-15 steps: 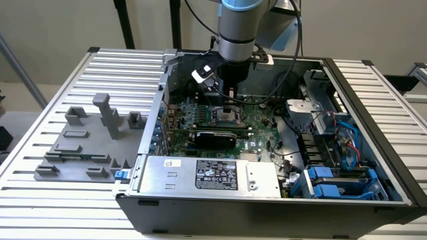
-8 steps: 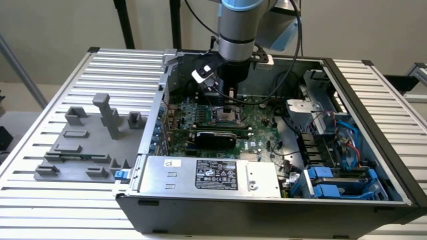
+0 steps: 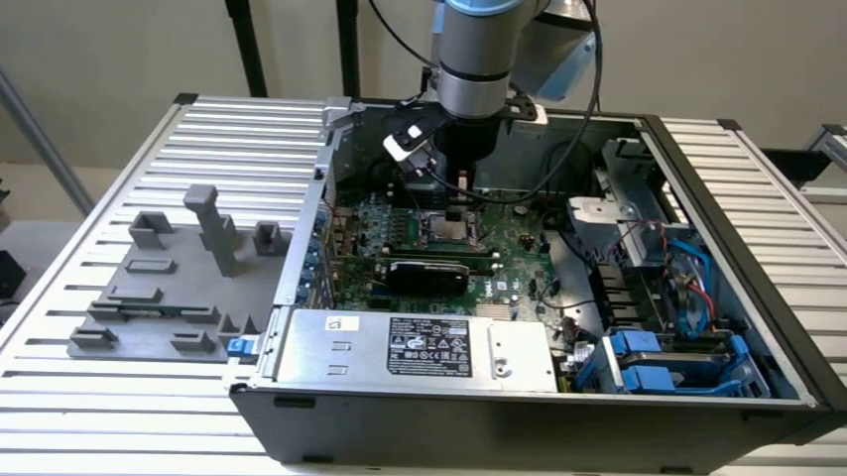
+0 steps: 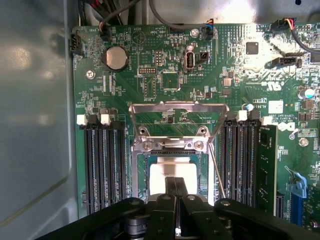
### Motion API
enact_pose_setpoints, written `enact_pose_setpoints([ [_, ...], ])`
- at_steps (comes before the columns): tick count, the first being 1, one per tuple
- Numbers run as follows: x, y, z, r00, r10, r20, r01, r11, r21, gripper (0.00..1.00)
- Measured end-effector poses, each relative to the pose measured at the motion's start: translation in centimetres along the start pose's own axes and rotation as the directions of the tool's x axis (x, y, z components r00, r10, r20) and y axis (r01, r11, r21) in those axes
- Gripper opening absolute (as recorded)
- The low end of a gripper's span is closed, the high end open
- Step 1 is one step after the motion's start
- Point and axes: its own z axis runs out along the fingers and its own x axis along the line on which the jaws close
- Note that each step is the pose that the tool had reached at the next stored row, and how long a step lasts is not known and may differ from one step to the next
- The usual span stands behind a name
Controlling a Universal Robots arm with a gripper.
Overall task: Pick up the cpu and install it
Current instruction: 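Close the cpu cover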
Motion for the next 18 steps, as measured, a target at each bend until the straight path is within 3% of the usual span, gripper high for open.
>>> enact_pose_setpoints([
  [6,-0.3,1.22,-2.38,1.0,0.0,0.0002,0.0,1.0,0.0024,0.11],
  [11,-0.6,3.21,-4.43,1.0,0.0,0.0006,0.0,1.0,0.0089,0.11],
  [18,-0.6,6.4,-5.41,1.0,0.0,0.0009,0.0,0.9998,0.0184,0.11],
])
